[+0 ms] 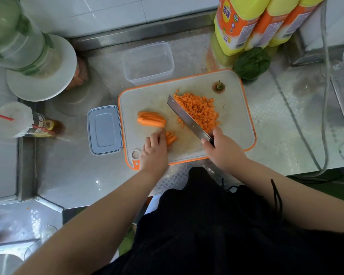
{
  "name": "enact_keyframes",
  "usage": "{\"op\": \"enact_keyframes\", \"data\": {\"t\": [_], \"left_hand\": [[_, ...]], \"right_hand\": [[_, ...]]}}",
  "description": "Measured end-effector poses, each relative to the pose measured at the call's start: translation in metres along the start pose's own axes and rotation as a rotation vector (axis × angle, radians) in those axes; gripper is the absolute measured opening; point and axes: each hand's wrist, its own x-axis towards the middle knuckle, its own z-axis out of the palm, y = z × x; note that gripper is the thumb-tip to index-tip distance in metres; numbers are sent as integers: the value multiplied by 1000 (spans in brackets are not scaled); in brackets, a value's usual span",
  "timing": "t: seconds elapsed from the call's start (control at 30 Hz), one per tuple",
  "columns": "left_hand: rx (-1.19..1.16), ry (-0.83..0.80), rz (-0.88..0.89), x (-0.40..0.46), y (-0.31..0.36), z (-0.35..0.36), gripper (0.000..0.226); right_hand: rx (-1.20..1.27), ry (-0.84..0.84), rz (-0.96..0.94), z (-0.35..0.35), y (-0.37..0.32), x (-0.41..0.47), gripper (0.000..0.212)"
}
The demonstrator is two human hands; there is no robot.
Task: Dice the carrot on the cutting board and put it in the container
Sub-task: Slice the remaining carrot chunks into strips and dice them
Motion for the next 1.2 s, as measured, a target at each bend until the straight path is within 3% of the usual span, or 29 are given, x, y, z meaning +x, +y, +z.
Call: {"op": "enact_keyframes", "data": {"t": [0.1, 0.3, 0.53, 0.9, 1.03, 1.13, 1.2], "left_hand": [[-125, -71, -123, -5, 26, 2, 62], [-366, -85, -193, -13, 33, -11, 77], [-418, -193, 80, -19, -25, -19, 88], [-343, -124, 124, -6, -31, -17, 68], [-356, -93, 119, -9, -27, -17, 73], [-459, -25, 63, -12, -13, -13, 80], [-488, 14, 0, -9, 4, -8, 72]], "right_hand": [[-85, -22, -24, -4, 4, 0, 25], [-305, -62, -57, 0, 15, -5, 26], [-307, -12, -35, 0, 19, -4, 23], [-388, -55, -76, 2, 15, -7, 23], [-343, -38, -64, 0, 14, -7, 23], [-320, 11, -78, -1, 14, -8, 21], [-320, 14, -78, -2, 14, -8, 21]]}}
